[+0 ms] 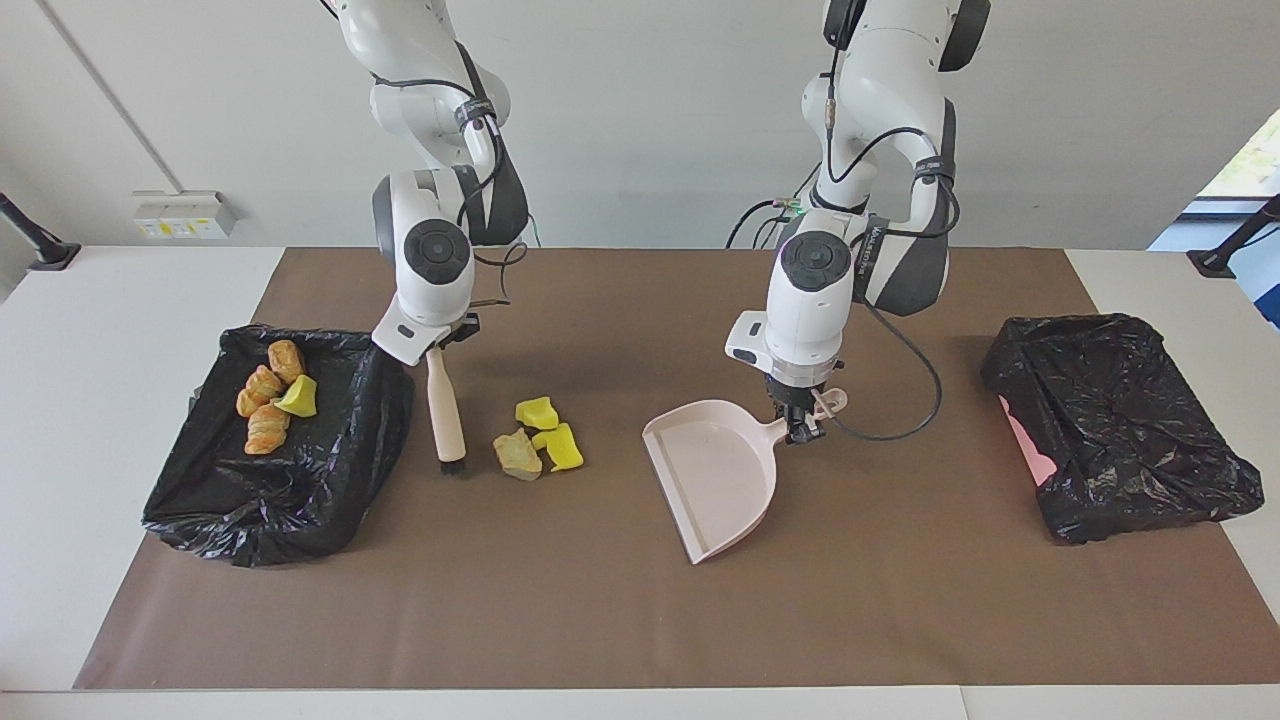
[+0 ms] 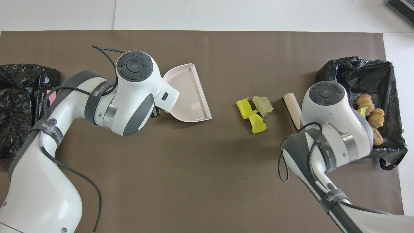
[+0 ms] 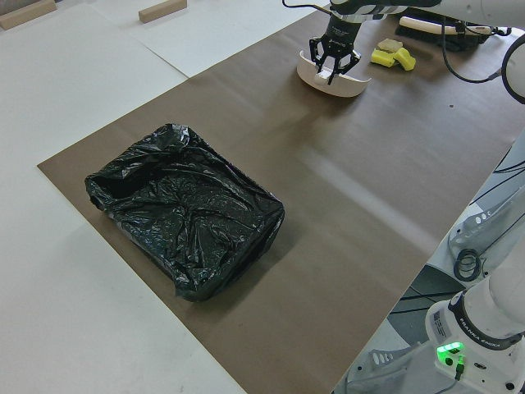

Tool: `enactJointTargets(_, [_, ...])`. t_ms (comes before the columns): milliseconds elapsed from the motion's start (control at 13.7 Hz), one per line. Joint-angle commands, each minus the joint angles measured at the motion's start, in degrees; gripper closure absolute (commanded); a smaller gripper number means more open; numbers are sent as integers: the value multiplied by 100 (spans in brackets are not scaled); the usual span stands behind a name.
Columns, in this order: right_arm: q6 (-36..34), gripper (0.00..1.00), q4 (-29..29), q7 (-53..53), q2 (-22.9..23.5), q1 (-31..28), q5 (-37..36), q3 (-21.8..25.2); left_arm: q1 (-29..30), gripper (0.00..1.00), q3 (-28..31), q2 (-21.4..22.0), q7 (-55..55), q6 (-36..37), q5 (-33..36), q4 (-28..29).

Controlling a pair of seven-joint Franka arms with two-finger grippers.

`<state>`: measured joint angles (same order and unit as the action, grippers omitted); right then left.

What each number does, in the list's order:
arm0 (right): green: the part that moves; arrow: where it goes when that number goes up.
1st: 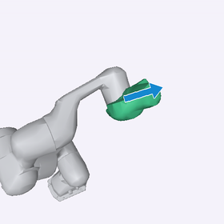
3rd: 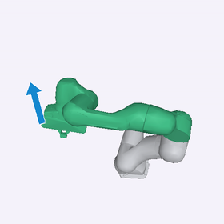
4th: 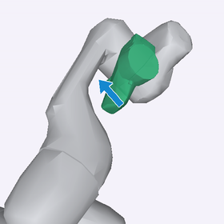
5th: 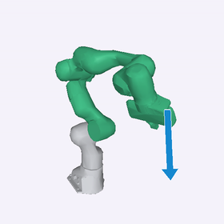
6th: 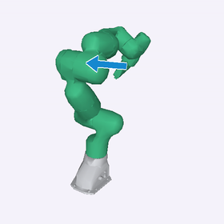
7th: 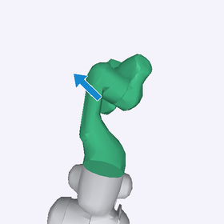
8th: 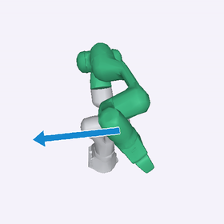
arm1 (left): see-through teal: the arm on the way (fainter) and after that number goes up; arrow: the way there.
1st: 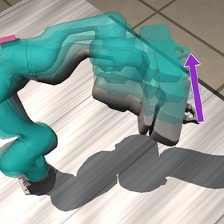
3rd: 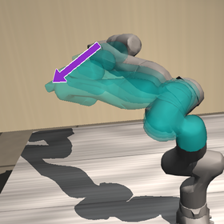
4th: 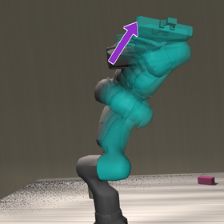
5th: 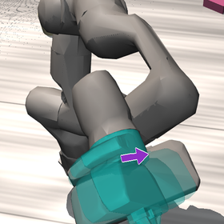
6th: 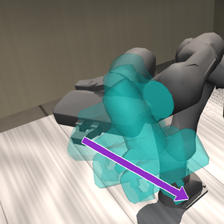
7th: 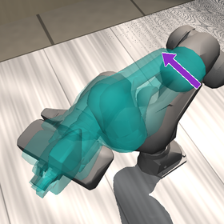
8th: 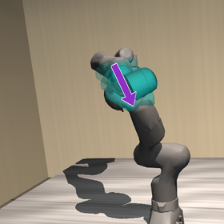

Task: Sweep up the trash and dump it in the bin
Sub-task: 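Sweep the yellow sponges into the dustpan with the right gripper's brush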

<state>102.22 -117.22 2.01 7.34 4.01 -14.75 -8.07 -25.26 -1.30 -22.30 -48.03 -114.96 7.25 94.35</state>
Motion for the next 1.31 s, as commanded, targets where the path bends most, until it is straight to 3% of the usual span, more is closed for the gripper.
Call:
enactJointTargets(0, [148, 100, -99, 238, 65, 126, 592, -45, -14, 100, -72, 393, -250, -122, -84, 583])
enactJointTargets(219, [464, 100, -21, 817, 363, 722, 1229, -54, -137, 100, -81, 603, -250, -649, -84, 1066])
enactJointTargets(583, [851, 100, 155, 907, 434, 1488, 2835, -54, -216, 100, -73, 770, -417, -606, -84, 1331])
enactJointTargets(947, [852, 100, 709, 1101, 567, 1726, 4040, -63, -217, 100, -64, 1078, -813, -659, -84, 1902])
enactJointTargets(1093, [721, 100, 840, 1004, 383, 1674, 4453, -54, -120, 100, -64, 1078, -857, -668, -84, 1903])
enactJointTargets(1238, [91, 100, 946, 977, 76, 1525, 4350, 25, -23, 100, -64, 1070, -979, -642, -84, 1903])
